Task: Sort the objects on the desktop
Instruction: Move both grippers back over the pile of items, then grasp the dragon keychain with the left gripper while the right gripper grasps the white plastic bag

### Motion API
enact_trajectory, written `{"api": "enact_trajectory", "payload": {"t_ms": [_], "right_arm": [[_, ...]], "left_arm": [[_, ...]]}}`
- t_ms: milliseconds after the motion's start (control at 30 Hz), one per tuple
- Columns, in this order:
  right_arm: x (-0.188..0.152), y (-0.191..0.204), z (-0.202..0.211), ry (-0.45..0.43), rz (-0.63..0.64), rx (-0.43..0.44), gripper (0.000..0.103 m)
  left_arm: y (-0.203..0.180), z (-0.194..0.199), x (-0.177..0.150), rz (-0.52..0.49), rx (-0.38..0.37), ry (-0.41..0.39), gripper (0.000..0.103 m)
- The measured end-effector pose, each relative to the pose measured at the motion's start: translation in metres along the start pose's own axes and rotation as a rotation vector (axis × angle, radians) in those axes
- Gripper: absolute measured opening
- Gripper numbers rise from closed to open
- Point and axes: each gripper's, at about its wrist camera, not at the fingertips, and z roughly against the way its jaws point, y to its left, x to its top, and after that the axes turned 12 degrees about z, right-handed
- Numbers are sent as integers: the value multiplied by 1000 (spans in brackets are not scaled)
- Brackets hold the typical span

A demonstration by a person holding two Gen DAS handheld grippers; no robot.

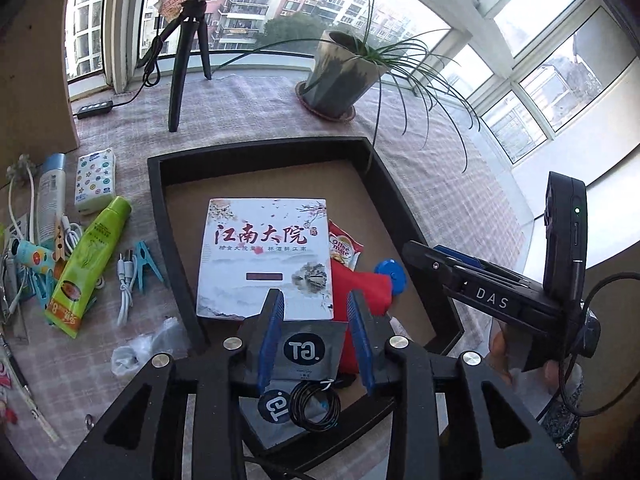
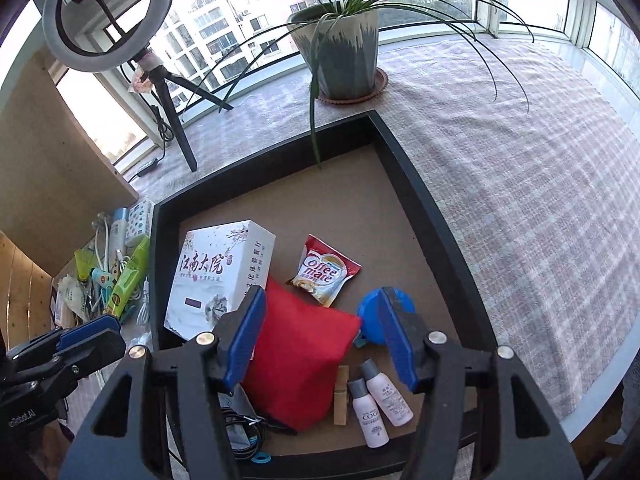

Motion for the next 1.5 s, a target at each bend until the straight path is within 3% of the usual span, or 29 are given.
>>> {"api": "enact_trajectory", "payload": {"t_ms": [200,467,1000,1233,1500], "right_arm": [[8,38,-5,4,72,53,56],[16,104,-22,34,202,135,56],[0,223,-53,146,460,283,56],[-16,257,-81,238,624,274,56],[-6,260,-114,302,644,256,60]], "left_arm": [[49,17,1,77,58,-41,31],[142,41,-10,242,153,-77,31],[320,99,-76,612,321,-148,31],[363,113,-92,730,336,-175,32],[379,112,-88,765,351,-186,32]]}}
